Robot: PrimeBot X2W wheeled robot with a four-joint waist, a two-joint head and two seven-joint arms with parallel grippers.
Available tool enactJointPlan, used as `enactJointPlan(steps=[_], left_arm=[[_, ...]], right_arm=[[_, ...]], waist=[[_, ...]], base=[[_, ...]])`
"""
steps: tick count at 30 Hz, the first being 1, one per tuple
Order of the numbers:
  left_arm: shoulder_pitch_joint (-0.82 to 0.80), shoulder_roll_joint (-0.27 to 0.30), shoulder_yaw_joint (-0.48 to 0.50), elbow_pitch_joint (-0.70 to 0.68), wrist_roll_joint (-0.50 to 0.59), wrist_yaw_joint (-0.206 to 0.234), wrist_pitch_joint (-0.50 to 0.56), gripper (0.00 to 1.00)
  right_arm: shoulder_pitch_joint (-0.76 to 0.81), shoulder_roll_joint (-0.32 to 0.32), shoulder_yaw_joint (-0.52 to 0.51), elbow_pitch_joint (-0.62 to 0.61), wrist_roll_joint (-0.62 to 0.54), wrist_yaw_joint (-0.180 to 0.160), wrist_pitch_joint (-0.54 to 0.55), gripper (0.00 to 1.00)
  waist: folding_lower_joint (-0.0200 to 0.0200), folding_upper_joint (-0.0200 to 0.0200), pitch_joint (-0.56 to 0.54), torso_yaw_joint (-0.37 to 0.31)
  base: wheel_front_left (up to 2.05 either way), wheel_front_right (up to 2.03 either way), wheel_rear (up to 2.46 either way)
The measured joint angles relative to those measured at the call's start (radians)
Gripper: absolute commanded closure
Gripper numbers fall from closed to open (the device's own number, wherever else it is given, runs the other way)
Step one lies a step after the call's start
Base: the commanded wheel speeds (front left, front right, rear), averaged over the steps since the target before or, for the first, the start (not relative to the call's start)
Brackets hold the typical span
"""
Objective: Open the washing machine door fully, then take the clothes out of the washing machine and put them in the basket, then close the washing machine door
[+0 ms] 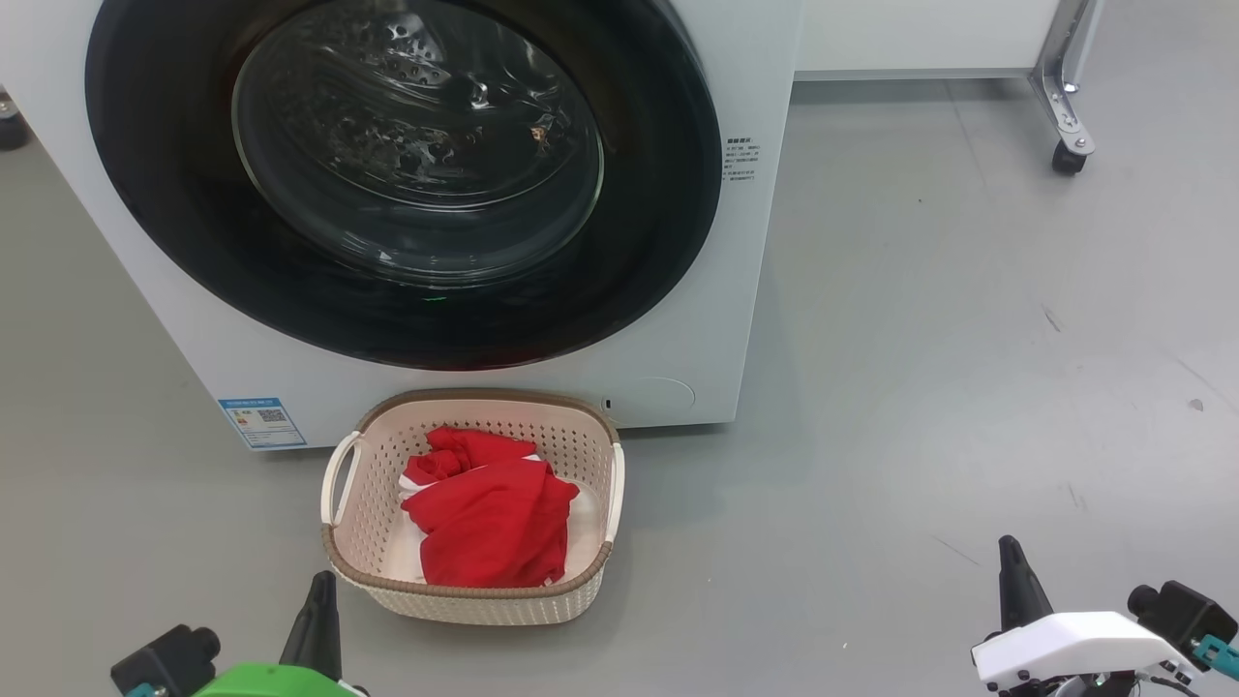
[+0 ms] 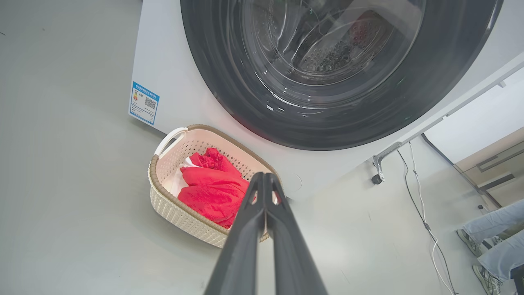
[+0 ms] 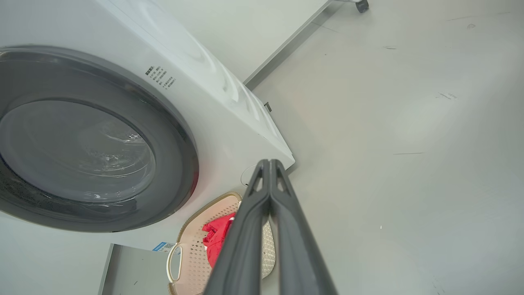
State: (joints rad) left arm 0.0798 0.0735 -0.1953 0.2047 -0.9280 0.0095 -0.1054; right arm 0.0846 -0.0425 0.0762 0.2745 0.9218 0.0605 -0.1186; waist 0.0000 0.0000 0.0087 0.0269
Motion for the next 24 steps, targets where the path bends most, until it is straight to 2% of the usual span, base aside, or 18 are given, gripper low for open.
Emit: enactJointPlan(steps=[24], left_arm=[[-0.049,0.005,0.073,0.018,-0.298,-0.050,0.061,1.00]], right_arm=[[-0.048,-0.015,-0.057,0.000,0.290,0.021,0.071,1.00]], waist=[[0.0000,0.0000,-0.002,-0.011]], base=[[0.00,0.00,0.00]])
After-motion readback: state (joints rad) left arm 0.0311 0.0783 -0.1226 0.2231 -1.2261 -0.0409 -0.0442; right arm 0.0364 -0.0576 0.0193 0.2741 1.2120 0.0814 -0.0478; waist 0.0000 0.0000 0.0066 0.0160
